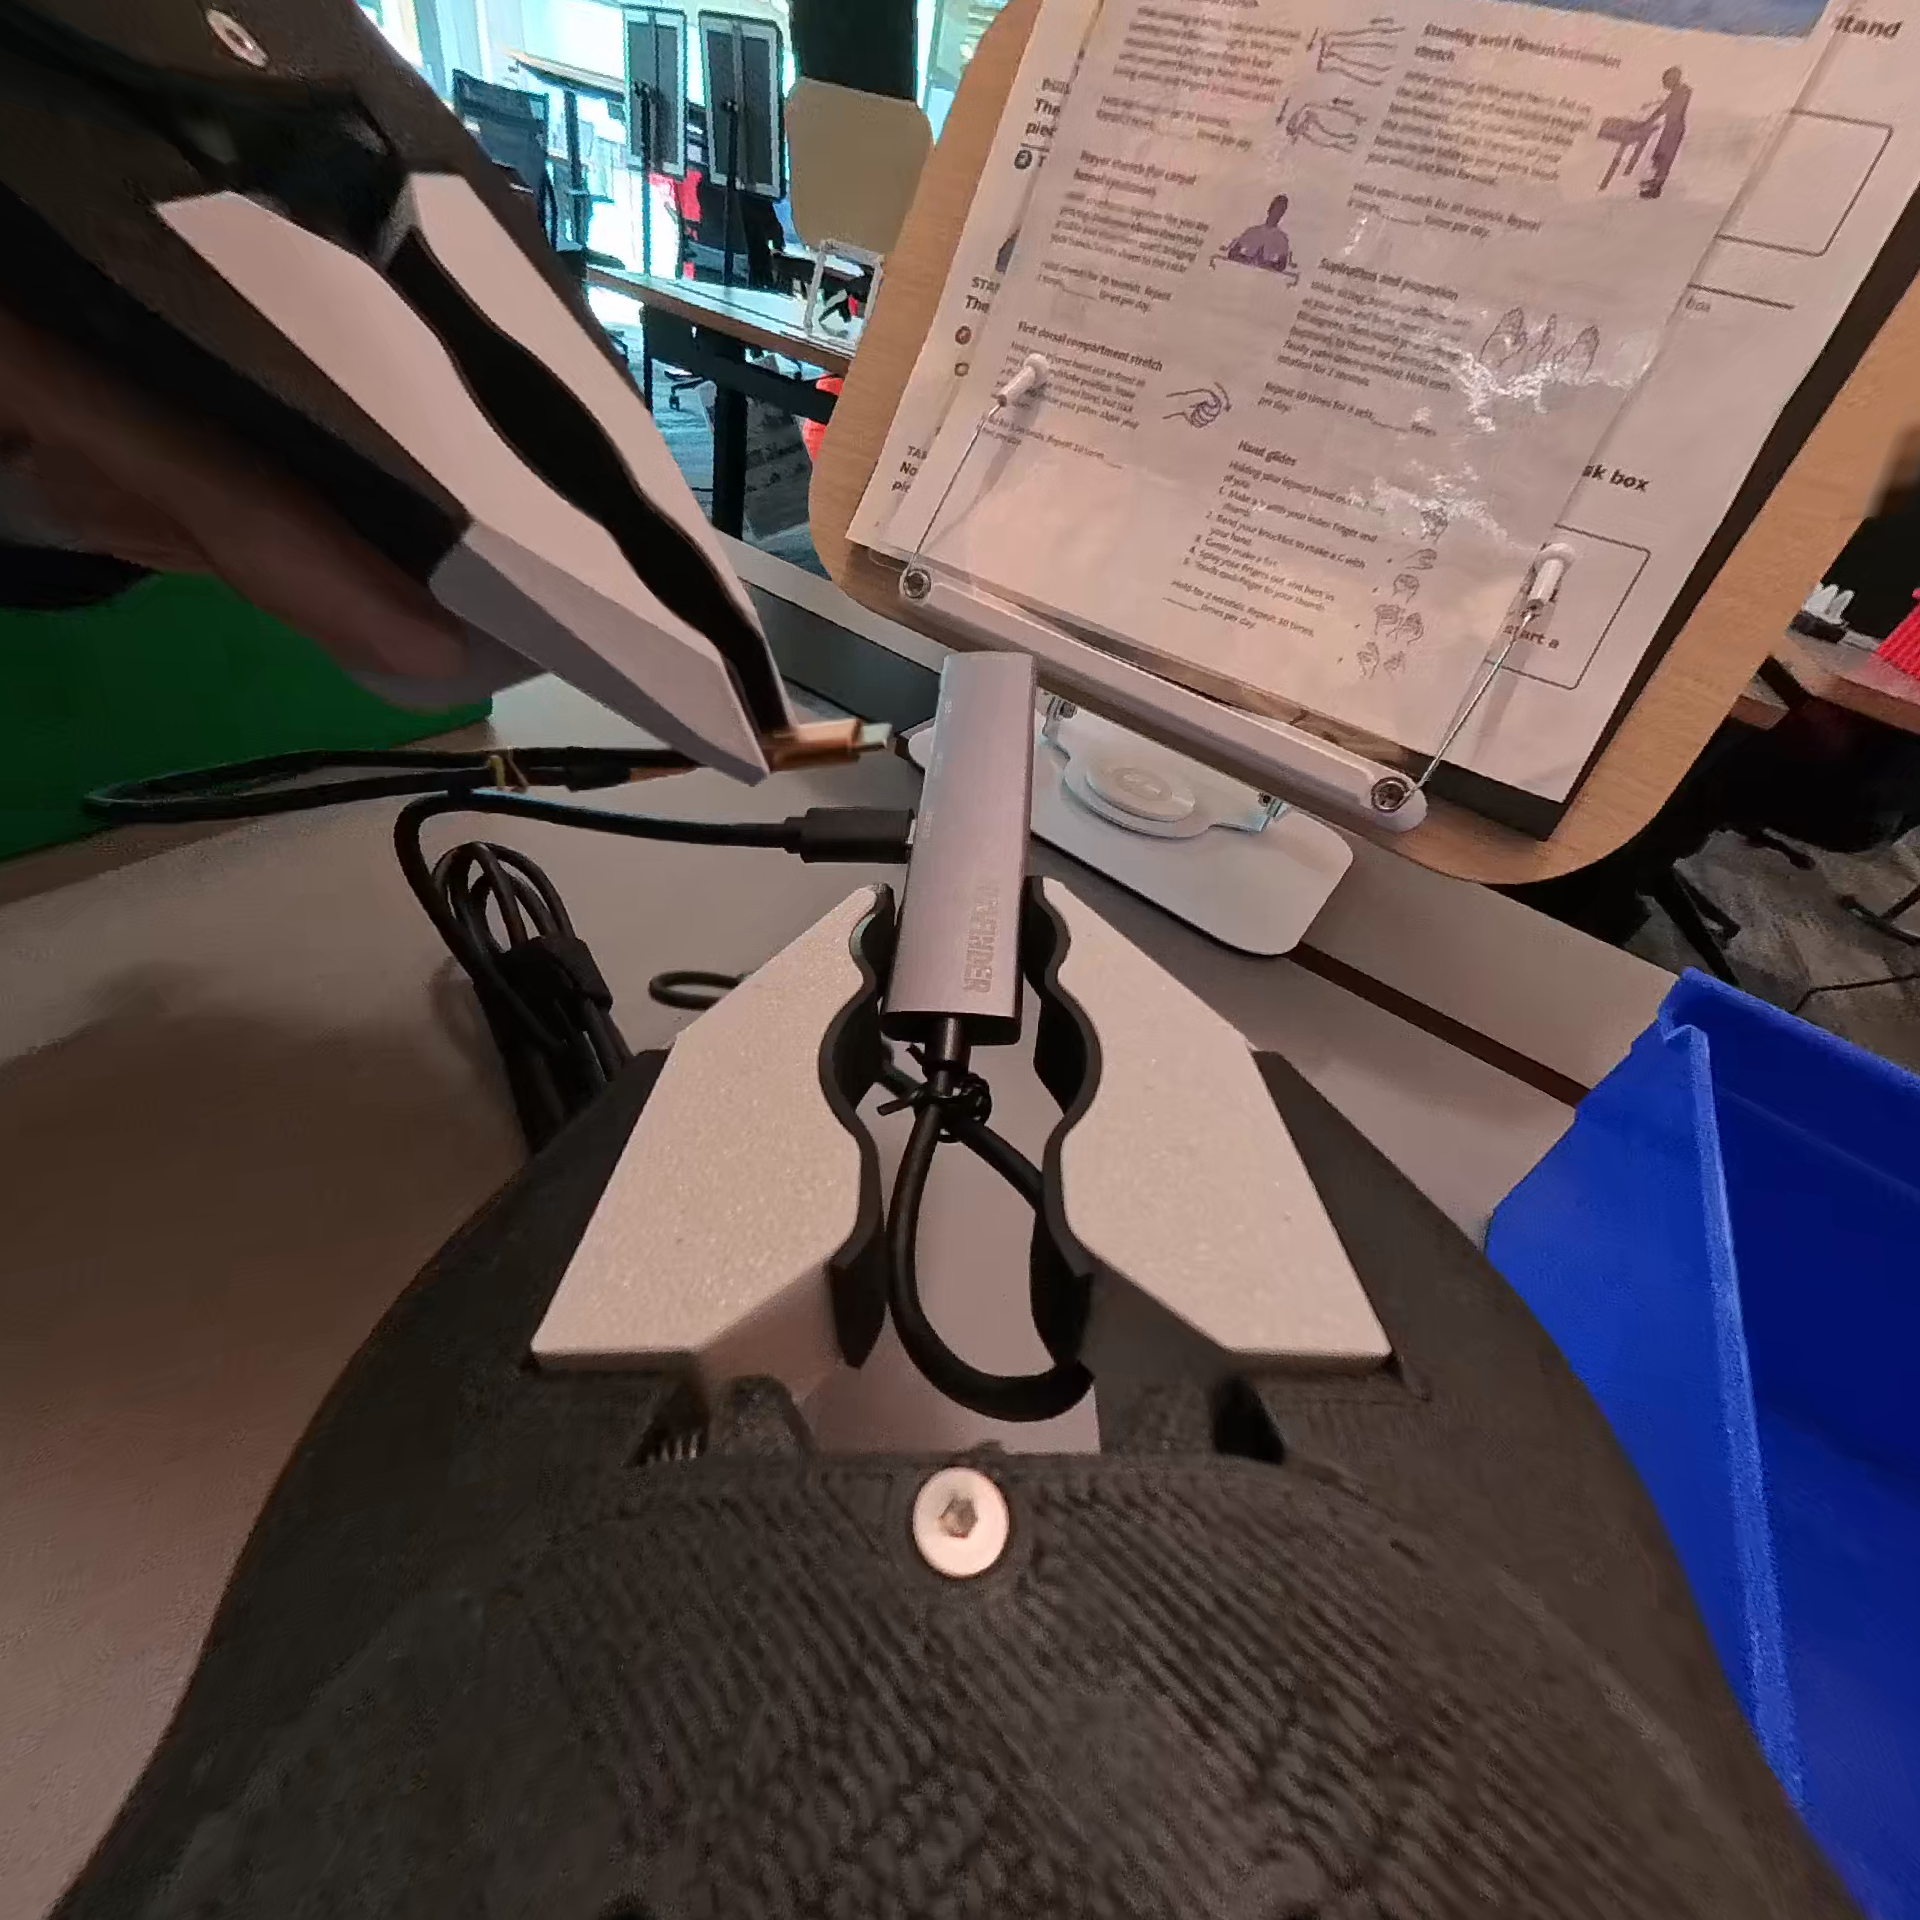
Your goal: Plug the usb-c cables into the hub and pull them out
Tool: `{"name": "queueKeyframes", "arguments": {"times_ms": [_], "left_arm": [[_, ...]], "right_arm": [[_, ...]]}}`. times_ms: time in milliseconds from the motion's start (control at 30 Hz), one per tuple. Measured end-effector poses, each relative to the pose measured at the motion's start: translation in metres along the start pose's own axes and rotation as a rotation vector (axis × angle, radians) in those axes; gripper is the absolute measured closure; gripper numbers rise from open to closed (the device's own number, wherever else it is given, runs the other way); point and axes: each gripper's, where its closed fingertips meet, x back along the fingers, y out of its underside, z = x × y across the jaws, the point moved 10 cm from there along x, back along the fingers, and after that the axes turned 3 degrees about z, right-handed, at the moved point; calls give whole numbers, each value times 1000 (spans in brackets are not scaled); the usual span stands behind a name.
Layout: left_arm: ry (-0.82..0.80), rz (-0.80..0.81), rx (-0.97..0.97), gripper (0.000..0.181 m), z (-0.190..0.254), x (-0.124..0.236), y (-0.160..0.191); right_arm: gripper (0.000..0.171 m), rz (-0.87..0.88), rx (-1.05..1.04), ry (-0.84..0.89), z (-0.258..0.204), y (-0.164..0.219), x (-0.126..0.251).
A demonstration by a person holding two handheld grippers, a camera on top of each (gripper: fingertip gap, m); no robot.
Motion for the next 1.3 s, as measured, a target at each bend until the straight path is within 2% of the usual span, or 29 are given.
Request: {"name": "queueKeyframes", "arguments": {"times_ms": [33, 167, 433, 667, 833, 933, 1000, 1200, 1300], "left_arm": [[-5, -11, 0, 172, 2, -1, -1], [30, -25, 28, 172, 7, -7, -2], [-29, -70, -30, 172, 9, -3, 1], [-136, -129, -91, 172, 17, -5, -5], [-164, -118, -97, 173, 20, -8, -8], [-141, -22, -78, 172, 20, -6, -12], [-119, 2, -64, 172, 19, -4, -13], [-169, -65, -143, 172, 22, -8, -11], [-180, -79, -156, 172, 24, -10, -12]], "right_arm": [[148, 7, -5, -6, -1, 0, 0], [148, 9, 9, -14, -3, 3, -1], [147, -10, 73, -53, -9, 2, -2], [147, -39, 125, -1, -14, -2, -4], [147, -21, 137, 27, -12, -2, -2], [147, 12, 95, 34, -4, -4, 2], [147, -16, 144, 58, -6, -4, 2], [147, -40, 317, 116, -15, -2, -1], [147, -45, 268, 95, -12, -2, -1]]}}
